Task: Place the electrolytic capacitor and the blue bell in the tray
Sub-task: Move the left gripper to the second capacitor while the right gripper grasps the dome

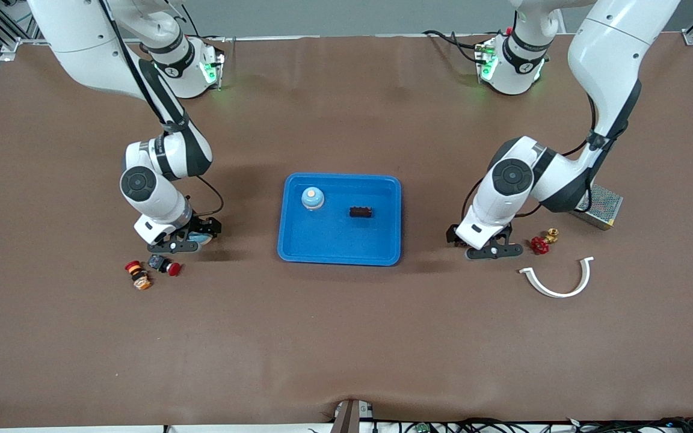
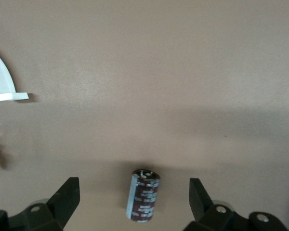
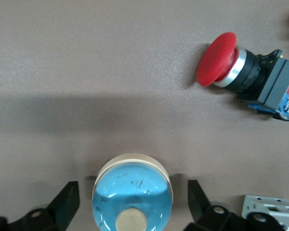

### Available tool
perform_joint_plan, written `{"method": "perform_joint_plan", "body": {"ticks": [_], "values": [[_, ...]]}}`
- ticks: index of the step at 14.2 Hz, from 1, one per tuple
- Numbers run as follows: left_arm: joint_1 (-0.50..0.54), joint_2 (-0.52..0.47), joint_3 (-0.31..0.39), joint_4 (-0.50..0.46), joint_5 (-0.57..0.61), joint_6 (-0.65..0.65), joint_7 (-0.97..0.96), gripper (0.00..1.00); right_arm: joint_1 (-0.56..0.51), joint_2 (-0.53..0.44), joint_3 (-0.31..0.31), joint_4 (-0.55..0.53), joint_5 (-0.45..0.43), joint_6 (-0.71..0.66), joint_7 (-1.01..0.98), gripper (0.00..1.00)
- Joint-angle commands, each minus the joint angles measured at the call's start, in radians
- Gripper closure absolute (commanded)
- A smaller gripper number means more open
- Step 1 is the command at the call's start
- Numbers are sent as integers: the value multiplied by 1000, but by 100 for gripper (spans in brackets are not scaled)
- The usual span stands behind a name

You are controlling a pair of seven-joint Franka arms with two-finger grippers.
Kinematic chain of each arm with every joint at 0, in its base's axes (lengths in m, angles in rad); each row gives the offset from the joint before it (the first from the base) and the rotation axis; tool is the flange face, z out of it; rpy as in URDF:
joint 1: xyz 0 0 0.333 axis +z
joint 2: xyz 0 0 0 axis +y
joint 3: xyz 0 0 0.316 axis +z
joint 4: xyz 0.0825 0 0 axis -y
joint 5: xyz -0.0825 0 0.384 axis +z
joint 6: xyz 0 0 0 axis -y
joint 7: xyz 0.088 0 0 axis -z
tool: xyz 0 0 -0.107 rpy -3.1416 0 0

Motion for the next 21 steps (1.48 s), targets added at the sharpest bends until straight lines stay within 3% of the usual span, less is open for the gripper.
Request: {"method": "perform_joint_plan", "body": {"ticks": [1,5,7,8,13,15,18,21], "values": [[23,-43,-21,-68,22,48,14,0,-19,-5,13,-8,14,9,1,10],[41,-35,-21,-132,23,146,25,0,-19,-4,13,-6,14,9,2,35],[44,-34,-21,-145,23,152,69,0,-19,-2,13,-5,14,9,2,56],[53,-32,-21,-146,23,152,87,0,-16,1,14,-3,14,9,2,61],[66,-12,-21,-151,23,170,153,0,-11,-5,21,26,17,-25,22,61],[66,5,-20,-149,23,195,154,0,-8,-13,28,66,17,-107,45,61],[66,12,-20,-149,23,200,155,0,-4,-21,74,139,84,-226,121,61],[67,26,-20,-145,25,203,157,0,54,-18,80,179,149,-234,219,61]]}}
